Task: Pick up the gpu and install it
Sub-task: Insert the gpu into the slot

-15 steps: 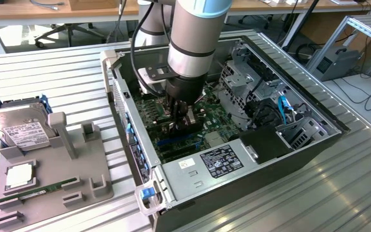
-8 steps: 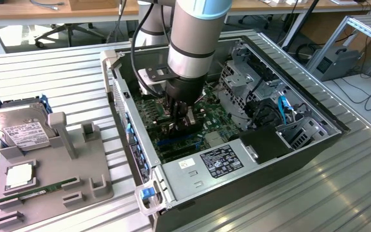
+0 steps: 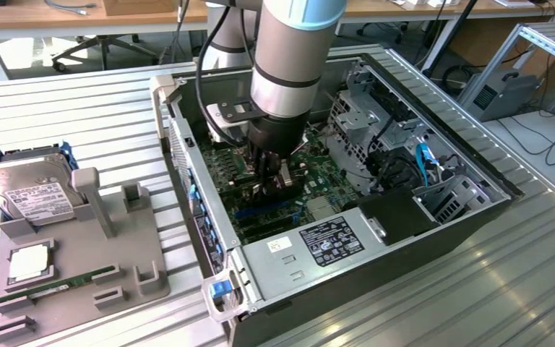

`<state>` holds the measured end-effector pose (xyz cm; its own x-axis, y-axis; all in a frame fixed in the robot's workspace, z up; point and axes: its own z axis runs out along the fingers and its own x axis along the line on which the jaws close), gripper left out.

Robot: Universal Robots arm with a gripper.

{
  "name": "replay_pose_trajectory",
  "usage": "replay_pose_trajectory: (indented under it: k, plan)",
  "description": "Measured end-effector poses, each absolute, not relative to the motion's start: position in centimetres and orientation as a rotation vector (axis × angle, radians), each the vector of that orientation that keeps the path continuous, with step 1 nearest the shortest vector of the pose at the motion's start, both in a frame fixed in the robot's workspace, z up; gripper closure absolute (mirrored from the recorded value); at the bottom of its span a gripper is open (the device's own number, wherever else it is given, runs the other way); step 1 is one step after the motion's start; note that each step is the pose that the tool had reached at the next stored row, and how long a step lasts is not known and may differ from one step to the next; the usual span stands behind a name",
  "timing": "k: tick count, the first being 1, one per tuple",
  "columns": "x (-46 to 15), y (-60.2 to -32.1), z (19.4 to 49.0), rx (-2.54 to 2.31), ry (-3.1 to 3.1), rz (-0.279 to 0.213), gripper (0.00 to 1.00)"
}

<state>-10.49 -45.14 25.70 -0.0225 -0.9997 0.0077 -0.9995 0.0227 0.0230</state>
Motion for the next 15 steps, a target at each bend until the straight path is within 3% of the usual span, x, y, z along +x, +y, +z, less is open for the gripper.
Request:
replay_pose_trajectory:
  k: [15]
  plan:
    - [-10.49,-45.15,25.5,2.18,-2.23,-0.016,0.73]
